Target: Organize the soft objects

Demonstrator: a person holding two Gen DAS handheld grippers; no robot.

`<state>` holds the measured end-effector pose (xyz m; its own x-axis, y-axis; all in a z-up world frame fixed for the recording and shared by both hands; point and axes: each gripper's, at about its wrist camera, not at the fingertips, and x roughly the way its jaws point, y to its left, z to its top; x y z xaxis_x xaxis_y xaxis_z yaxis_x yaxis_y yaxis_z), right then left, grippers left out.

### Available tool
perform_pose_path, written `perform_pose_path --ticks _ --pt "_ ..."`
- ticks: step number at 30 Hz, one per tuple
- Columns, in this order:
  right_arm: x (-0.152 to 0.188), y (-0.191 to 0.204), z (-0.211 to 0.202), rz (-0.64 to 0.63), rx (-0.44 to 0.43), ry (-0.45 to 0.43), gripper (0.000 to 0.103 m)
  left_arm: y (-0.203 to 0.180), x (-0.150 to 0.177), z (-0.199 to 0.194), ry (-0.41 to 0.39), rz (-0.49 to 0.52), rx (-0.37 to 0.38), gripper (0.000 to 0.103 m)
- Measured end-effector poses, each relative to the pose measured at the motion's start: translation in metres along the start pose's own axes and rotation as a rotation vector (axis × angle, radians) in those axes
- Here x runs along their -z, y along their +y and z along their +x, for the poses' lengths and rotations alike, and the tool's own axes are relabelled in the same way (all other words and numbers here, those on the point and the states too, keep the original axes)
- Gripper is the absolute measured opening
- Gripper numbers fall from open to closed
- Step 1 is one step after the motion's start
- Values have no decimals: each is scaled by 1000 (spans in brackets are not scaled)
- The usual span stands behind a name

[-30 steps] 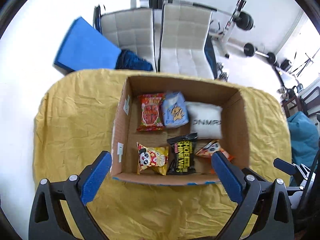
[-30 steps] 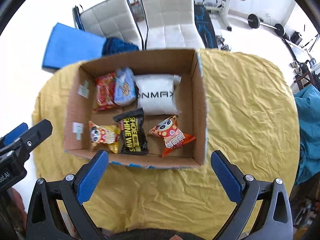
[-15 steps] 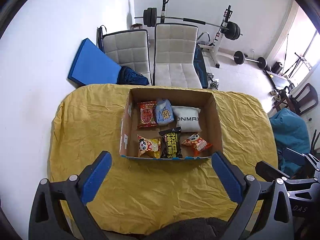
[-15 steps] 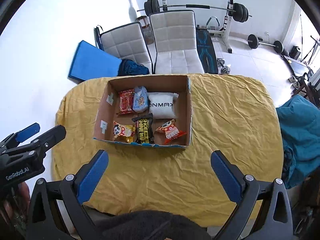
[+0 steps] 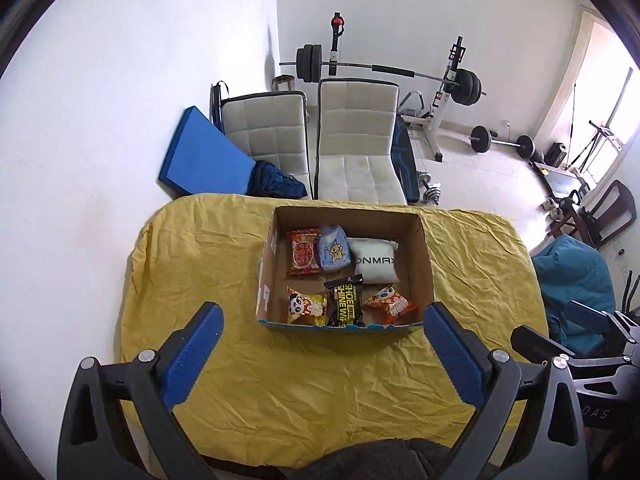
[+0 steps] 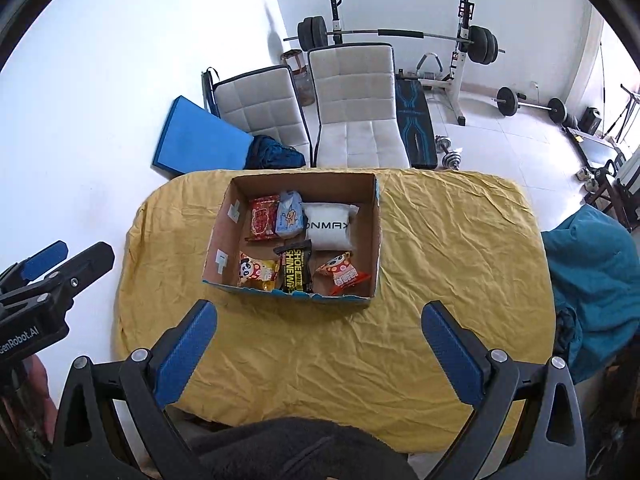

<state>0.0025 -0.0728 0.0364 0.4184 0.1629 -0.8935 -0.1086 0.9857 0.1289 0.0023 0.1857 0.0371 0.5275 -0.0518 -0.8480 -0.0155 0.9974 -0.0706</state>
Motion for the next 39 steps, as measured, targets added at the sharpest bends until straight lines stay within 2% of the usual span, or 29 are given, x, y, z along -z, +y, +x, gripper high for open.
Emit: perform_pose_path --ticks 13,22,27,39 --pt "-9 -1 12 -3 91 -19 103 -3 1 25 37 -7 -21 103" --pt "-14 0 5 -10 133 -60 103 -2 -4 14 -18 -18 -28 103" --pt "-17 -1 -1 -6 144 -81 103 0 -6 8 -39 -23 -42 103" --pt "-18 -2 -3 -2 139 -98 103 -1 0 12 -15 -22 -31 103"
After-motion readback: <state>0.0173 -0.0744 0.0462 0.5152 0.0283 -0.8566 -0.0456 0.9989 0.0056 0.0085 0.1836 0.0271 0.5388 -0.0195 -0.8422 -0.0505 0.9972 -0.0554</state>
